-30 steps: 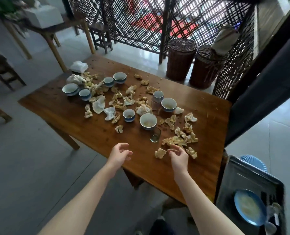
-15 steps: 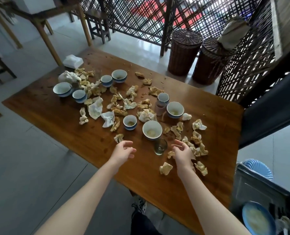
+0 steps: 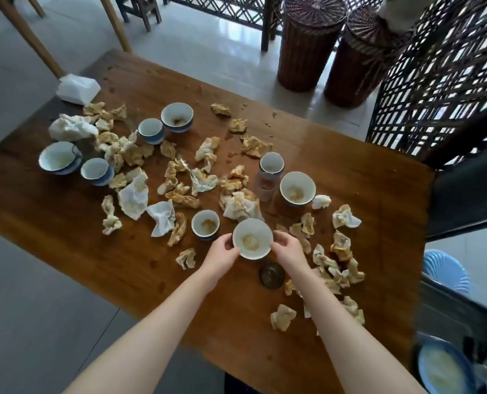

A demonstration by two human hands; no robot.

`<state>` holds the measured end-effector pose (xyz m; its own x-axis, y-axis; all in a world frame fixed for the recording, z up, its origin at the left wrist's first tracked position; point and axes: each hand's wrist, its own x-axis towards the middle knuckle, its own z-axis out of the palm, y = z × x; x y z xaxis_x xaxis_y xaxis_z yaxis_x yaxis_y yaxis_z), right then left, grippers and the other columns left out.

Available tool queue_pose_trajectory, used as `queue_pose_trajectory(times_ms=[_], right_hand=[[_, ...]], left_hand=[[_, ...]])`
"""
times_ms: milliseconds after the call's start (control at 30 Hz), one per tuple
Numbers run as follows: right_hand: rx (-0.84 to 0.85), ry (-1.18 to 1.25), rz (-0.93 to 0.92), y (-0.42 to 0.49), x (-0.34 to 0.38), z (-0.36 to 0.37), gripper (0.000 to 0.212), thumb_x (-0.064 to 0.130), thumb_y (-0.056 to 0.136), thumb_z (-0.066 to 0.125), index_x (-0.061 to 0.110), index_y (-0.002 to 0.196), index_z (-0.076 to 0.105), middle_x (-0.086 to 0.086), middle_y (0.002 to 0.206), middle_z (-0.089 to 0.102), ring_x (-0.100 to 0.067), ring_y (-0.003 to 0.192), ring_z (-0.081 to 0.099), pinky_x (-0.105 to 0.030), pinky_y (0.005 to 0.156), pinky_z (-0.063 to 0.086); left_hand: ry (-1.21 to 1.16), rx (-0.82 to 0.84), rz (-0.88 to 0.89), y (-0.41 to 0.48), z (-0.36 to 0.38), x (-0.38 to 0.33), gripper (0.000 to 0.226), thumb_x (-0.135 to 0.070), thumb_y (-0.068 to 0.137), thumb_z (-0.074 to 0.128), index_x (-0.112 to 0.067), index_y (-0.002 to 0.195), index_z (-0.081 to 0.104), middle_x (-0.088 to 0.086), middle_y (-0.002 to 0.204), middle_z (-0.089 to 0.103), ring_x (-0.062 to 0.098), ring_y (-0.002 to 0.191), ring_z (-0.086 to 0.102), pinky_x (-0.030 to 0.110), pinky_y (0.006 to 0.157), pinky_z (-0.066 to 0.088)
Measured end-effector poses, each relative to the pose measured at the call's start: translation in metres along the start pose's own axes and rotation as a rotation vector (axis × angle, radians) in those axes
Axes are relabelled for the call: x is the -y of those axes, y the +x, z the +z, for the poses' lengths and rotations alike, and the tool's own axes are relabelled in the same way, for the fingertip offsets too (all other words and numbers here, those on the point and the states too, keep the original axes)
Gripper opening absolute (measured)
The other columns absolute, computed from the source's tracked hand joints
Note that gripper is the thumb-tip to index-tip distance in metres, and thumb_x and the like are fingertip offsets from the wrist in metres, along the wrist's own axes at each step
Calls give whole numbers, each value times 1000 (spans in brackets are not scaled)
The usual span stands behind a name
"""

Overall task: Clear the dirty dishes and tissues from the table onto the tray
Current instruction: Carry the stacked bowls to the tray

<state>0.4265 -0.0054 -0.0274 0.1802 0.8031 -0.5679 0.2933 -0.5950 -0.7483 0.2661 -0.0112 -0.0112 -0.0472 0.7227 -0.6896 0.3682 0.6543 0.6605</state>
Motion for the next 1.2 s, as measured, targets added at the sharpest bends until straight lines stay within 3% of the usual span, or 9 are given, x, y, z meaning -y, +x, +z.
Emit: queue_pose_trajectory(times_ms=[100, 267, 400, 533, 667, 800, 933, 1100, 1200], right_hand=[[2, -24, -45, 1, 0, 3, 39, 16, 90, 60, 11, 129, 55, 1, 117, 61, -14, 109, 56, -18, 80, 44], [-96, 63, -125, 0, 22, -23, 41, 17, 89, 61, 12, 129, 56, 2, 116, 61, -10, 105, 56, -28, 91, 49], [-176, 161, -168, 11, 44, -58, 38, 16, 91, 60, 15, 128, 56, 14, 102, 61, -2, 95, 57, -14, 72, 45], [-232, 112, -206, 34, 58, -89, 45, 16, 92, 58, 16, 135, 49, 7, 118, 57, -5, 102, 53, -9, 72, 43], [-245, 50, -205, 59, 61, -101, 48, 18, 92, 59, 15, 138, 46, 0, 132, 54, -8, 111, 47, -22, 86, 41], [-239, 32, -139, 77, 53, -101, 50, 23, 92, 58, 18, 139, 44, -1, 138, 51, -14, 121, 47, -26, 89, 38], [-225, 51, -130, 88, 46, -96, 50, 19, 91, 59, 18, 139, 45, 1, 136, 52, -5, 109, 44, -23, 87, 38], [-248, 61, -95, 101, 43, -95, 43, 22, 93, 57, 19, 135, 49, 2, 131, 54, -6, 108, 45, -20, 83, 41], [-202, 150, -15, 109, 45, -95, 38, 30, 97, 50, 20, 134, 49, 3, 127, 54, -8, 104, 48, -13, 66, 39]], left_hand=[[51, -69, 46, 5, 3, -7, 54, -20, 92, 59, -16, 142, 39, 5, 141, 48, 21, 128, 46, 32, 100, 41], [-26, -114, 205, 2, 12, -41, 54, -18, 91, 59, -16, 142, 42, 1, 140, 49, 17, 130, 43, 24, 98, 36], [-126, -70, 299, 6, 30, -83, 54, -19, 91, 59, -16, 142, 42, 3, 137, 52, 20, 128, 47, 39, 107, 41], [-187, 10, 313, 20, 54, -114, 55, -19, 89, 61, -17, 141, 44, 2, 135, 55, 18, 126, 48, 43, 106, 42], [-254, 27, 252, 41, 67, -127, 52, -17, 88, 61, -17, 137, 42, 3, 130, 55, 15, 119, 53, 39, 102, 46], [-254, 71, 248, 51, 75, -123, 55, -13, 88, 61, -16, 139, 42, -7, 124, 52, 5, 116, 47, 20, 93, 42], [-278, 114, 256, 56, 75, -116, 57, 0, 89, 54, -15, 142, 39, -13, 119, 49, -1, 111, 46, -1, 72, 42], [-244, 110, 279, 59, 72, -109, 55, 4, 89, 51, -14, 140, 43, -14, 114, 55, -5, 101, 53, -3, 70, 41], [-215, 103, 249, 64, 69, -104, 52, -3, 91, 53, -14, 141, 42, -18, 113, 50, -6, 104, 51, -6, 66, 39]])
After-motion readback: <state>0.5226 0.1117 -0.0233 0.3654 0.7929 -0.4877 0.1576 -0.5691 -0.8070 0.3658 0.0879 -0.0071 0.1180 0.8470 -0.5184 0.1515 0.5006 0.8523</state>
